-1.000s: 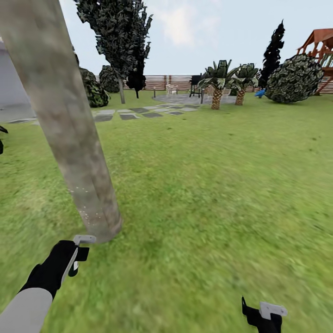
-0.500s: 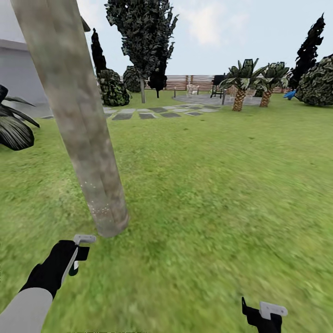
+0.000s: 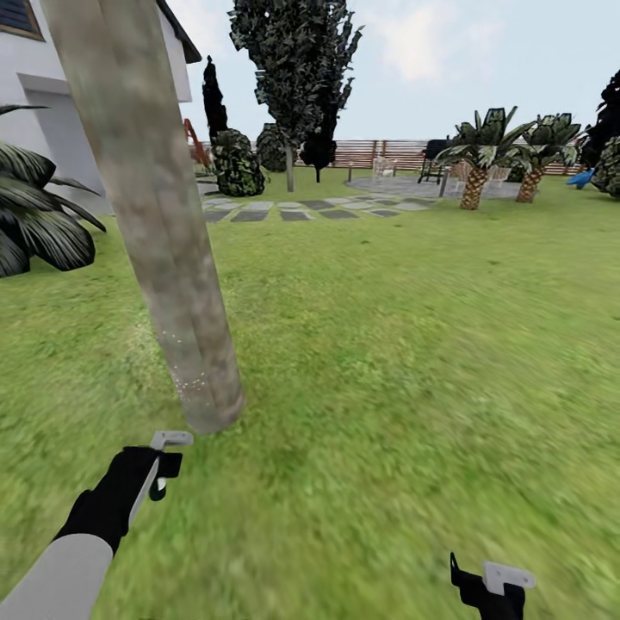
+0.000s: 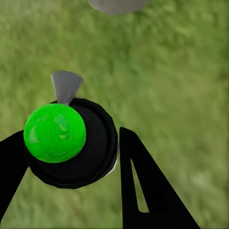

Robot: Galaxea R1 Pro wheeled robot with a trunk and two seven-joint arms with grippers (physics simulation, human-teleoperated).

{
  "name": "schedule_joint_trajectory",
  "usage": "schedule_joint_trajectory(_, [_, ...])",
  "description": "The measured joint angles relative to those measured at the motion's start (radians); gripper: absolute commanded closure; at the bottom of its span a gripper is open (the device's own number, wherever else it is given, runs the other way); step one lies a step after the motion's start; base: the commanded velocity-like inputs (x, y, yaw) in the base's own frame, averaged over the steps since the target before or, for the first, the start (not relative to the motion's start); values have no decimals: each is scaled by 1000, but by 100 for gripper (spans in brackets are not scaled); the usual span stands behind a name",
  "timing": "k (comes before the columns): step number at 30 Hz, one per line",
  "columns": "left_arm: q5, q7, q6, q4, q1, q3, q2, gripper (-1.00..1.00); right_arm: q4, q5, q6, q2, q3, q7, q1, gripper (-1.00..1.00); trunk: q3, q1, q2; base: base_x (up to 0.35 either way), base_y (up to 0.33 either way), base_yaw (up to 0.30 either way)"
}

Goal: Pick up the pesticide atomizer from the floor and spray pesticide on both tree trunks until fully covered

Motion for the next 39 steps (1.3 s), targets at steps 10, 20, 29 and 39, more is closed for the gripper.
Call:
schedule_joint_trajectory(10, [13,-60,12,7,-133,-10,53,100,0,0,0,-2,0,0,0,-100,0,0,0,1,-3,12])
schedule_joint_trajectory(20, [-14,-175,184,10,-218,-97,114,100,0,0,0,-2,0,0,0,-100,0,0,0,0,0,0])
schedule_joint_trajectory(29, [-28,-286,201,-4,-210,-121,186,100,0,0,0,-3,-1,0,0,-100,0,0,0,29,0,0])
schedule_joint_trajectory(39, [-26,-286,212,-8,-223,-169,183,100,0,0,0,-3,0,0,0,-100,0,0,0,213,35,0])
